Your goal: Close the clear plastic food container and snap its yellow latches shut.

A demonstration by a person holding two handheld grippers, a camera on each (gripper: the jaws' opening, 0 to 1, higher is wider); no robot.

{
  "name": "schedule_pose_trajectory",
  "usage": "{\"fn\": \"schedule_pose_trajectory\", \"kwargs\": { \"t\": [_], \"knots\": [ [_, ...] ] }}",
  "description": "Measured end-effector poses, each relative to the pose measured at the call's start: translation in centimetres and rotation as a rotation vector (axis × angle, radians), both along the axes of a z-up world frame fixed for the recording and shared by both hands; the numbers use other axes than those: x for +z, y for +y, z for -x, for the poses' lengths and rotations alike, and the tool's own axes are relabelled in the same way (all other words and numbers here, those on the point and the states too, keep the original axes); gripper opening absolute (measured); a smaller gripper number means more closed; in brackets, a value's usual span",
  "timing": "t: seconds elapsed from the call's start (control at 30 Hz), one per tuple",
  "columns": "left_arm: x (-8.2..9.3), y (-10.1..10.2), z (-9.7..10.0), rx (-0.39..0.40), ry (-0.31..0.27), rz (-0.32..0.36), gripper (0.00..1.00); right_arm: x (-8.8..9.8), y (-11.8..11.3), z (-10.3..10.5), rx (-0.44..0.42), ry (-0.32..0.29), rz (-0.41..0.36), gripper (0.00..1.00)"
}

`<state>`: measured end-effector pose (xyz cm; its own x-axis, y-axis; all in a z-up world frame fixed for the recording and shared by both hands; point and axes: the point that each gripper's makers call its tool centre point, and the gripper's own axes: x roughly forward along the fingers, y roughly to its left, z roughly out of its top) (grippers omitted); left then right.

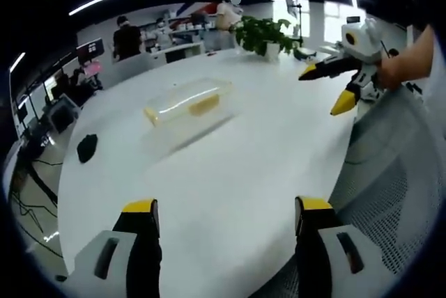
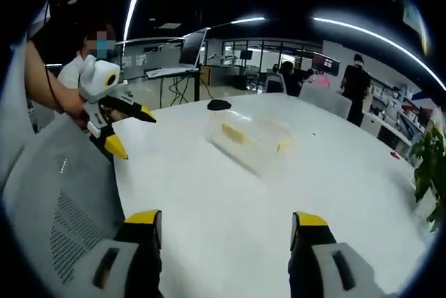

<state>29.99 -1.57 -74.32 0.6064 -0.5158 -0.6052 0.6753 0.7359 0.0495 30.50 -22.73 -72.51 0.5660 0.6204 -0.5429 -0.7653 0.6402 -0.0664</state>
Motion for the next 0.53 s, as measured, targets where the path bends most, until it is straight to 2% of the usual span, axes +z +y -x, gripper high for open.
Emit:
{"fn": "schedule_pose_trajectory", "kwargs": {
  "t": [0.53],
  "knots": [
    [-0.09, 0.19, -0.05, 0.010, 0.001, 0.001, 0.77, -0.06, 0.09, 0.15, 0.006, 0.008, -0.006, 0.75]
  ]
}}
